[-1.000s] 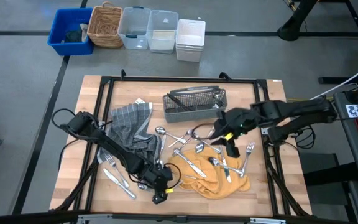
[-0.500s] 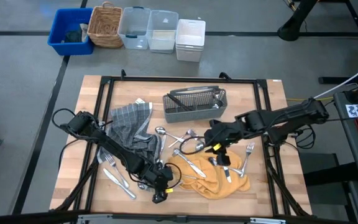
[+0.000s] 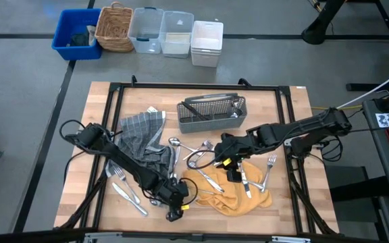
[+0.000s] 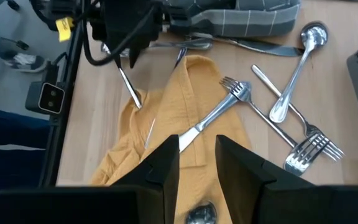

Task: Sort silverware
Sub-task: Put the silver spoon into the gray utensil holder

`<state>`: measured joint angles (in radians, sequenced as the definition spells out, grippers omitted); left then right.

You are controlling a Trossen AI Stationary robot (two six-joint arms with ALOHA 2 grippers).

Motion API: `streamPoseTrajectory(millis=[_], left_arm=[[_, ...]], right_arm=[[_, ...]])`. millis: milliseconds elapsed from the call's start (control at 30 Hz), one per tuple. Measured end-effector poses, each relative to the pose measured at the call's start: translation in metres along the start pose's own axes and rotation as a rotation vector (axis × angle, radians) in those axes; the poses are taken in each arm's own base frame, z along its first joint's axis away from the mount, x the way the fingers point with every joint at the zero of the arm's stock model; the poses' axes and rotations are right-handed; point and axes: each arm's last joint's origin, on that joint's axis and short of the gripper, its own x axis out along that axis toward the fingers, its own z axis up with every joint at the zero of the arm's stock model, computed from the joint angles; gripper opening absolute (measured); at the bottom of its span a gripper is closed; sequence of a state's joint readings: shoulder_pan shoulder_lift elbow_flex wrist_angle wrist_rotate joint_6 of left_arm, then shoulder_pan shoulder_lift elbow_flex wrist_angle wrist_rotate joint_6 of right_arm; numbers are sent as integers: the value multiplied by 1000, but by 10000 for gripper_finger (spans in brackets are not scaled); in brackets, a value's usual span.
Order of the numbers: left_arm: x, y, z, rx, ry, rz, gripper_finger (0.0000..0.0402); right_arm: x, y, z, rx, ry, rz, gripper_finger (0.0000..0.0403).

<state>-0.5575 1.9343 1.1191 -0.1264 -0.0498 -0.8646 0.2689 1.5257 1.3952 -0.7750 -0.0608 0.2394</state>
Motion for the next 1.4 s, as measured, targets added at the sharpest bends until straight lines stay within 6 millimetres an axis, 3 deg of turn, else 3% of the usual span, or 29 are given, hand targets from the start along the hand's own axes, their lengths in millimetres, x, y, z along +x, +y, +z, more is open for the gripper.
streamPoseTrajectory(millis=[200,733,1400], left_arm=[[8,2,-2,-23,3,6,73],[4,-9,7,-107,-60,-87,73],[7,-17,-19,-72,20,-48,72]], right_arm=[[0,1,2,-2,-18,5,105],[0,0,2,-9,-18,4,105],[0,0,2,-9,-16,6,105]])
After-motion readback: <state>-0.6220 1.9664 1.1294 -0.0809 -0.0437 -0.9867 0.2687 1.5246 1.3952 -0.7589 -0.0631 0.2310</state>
